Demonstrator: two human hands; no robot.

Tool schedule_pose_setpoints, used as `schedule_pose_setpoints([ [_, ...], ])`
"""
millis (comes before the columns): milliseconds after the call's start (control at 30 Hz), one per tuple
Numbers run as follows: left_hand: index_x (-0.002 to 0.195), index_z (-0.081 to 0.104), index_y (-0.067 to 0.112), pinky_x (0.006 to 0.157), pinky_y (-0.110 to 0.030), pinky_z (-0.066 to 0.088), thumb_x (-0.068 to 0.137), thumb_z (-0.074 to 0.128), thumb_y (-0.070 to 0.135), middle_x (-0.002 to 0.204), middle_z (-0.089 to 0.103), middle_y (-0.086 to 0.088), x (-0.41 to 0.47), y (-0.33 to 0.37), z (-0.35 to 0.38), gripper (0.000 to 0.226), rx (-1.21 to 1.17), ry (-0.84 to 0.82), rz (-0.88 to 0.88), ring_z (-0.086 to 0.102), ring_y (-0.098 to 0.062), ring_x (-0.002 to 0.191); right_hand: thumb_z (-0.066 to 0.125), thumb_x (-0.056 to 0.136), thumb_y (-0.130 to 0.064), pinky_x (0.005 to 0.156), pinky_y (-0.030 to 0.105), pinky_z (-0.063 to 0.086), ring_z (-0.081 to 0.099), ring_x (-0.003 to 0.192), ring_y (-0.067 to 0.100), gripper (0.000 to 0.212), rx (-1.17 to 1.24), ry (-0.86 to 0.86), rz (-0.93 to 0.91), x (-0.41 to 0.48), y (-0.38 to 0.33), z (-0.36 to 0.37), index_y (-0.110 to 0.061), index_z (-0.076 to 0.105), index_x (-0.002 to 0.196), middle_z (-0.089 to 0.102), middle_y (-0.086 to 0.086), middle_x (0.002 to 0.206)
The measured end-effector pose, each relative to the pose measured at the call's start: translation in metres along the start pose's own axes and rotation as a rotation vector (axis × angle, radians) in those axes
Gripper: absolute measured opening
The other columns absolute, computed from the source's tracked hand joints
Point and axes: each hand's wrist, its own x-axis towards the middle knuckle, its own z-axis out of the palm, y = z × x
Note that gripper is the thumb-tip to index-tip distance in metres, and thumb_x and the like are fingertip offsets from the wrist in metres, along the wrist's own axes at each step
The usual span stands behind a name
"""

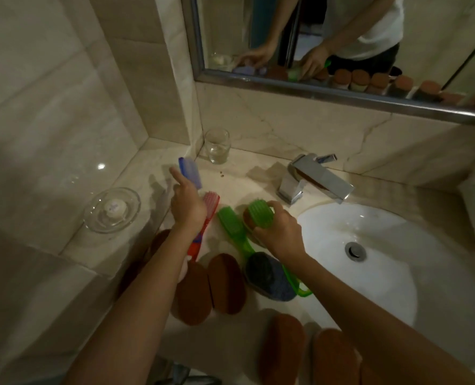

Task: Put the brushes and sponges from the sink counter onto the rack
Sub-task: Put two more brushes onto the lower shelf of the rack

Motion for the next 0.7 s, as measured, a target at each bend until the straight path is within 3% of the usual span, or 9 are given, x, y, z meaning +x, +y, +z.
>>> schedule_pose_setpoints([
  [67, 0.146, 0.023, 0.004, 0.090, -0.041, 0.048, 0.092, 0.052, 0.007, 0.131, 0.053, -0.021, -0.015, 0.013, -0.006, 0.062, -0.089, -0.036, -0.013, 0.058, -0.035, 0.114, 0.068, 0.082, -0.024, 0.070, 0.019, 0.044, 0.060, 0.092, 0.020, 0.055, 0.062, 0.018, 0.032, -0.011, 0.007, -0.012, -0.016, 0.044, 0.130, 0.062, 0.008, 0.117],
  [167, 0.114, 0.054, 0.000, 0.087, -0.041, 0.051, 0.087, 0.050, 0.009, 0.113, 0.062, -0.021, -0.052, 0.024, 0.002, 0.029, -0.139, -0.138, 0.059, 0.062, -0.037, 0.105, 0.069, 0.079, -0.019, 0.078, 0.042, 0.056, 0.066, 0.091, 0.033, 0.058, 0.129, 0.070, 0.110, -0.033, 0.026, -0.032, -0.016, 0.044, 0.131, 0.065, 0.014, 0.113],
  [233, 0.104, 0.058, -0.001, 0.084, -0.043, 0.054, 0.084, 0.050, 0.006, 0.105, 0.064, -0.020, -0.083, 0.030, 0.016, 0.023, -0.206, -0.212, 0.100, 0.065, -0.035, 0.098, 0.068, 0.077, -0.016, 0.083, 0.049, 0.055, 0.065, 0.094, 0.038, 0.060, 0.148, 0.105, 0.183, -0.048, 0.042, -0.046, -0.017, 0.043, 0.132, 0.064, 0.016, 0.113],
  [367, 0.114, 0.057, 0.004, 0.073, -0.032, 0.054, 0.086, 0.048, -0.005, 0.108, 0.064, -0.007, -0.156, 0.054, 0.054, 0.031, -0.345, -0.464, 0.125, 0.066, -0.029, 0.091, 0.067, 0.075, -0.010, 0.083, 0.053, 0.054, 0.063, 0.095, 0.039, 0.062, 0.232, 0.212, 0.313, -0.077, 0.086, -0.079, -0.018, 0.042, 0.131, 0.058, 0.012, 0.113],
  [467, 0.120, 0.057, 0.002, 0.072, -0.036, 0.058, 0.088, 0.043, -0.010, 0.117, 0.064, -0.016, -0.208, 0.080, 0.081, 0.037, -0.380, -0.632, 0.172, 0.069, -0.033, 0.088, 0.066, 0.073, -0.008, 0.083, 0.054, 0.053, 0.063, 0.095, 0.041, 0.061, 0.273, 0.320, 0.376, -0.102, 0.125, -0.107, -0.017, 0.044, 0.130, 0.058, 0.015, 0.115],
  [533, 0.122, 0.058, 0.004, 0.081, -0.042, 0.058, 0.090, 0.044, -0.007, 0.116, 0.064, -0.016, -0.235, 0.099, 0.097, 0.036, -0.344, -0.696, 0.216, 0.069, -0.031, 0.085, 0.065, 0.072, -0.005, 0.076, 0.050, 0.055, 0.062, 0.089, 0.040, 0.060, 0.313, 0.396, 0.421, -0.116, 0.150, -0.126, -0.014, 0.044, 0.128, 0.059, 0.018, 0.114],
  [567, 0.121, 0.059, 0.005, 0.082, -0.043, 0.058, 0.090, 0.044, -0.005, 0.115, 0.065, -0.015, -0.247, 0.109, 0.106, 0.036, -0.323, -0.722, 0.254, 0.069, -0.030, 0.083, 0.064, 0.073, -0.002, 0.068, 0.041, 0.057, 0.062, 0.082, 0.037, 0.060, 0.338, 0.427, 0.444, -0.124, 0.163, -0.136, -0.011, 0.043, 0.129, 0.058, 0.018, 0.114],
  [633, 0.119, 0.059, 0.006, 0.081, -0.043, 0.057, 0.089, 0.042, -0.006, 0.112, 0.066, -0.016, -0.267, 0.130, 0.122, 0.037, -0.278, -0.765, 0.340, 0.071, -0.033, 0.083, 0.062, 0.078, 0.002, 0.044, 0.018, 0.048, 0.055, 0.061, 0.024, 0.058, 0.377, 0.466, 0.489, -0.137, 0.189, -0.158, -0.006, 0.040, 0.131, 0.054, 0.016, 0.110],
  [700, 0.120, 0.058, 0.006, 0.082, -0.045, 0.056, 0.086, 0.043, -0.007, 0.112, 0.065, -0.017, -0.287, 0.154, 0.140, 0.039, -0.243, -0.811, 0.401, 0.069, -0.037, 0.089, 0.062, 0.080, 0.001, 0.038, 0.012, 0.041, 0.055, 0.059, 0.023, 0.058, 0.374, 0.503, 0.509, -0.149, 0.218, -0.181, -0.005, 0.039, 0.132, 0.055, 0.016, 0.111],
])
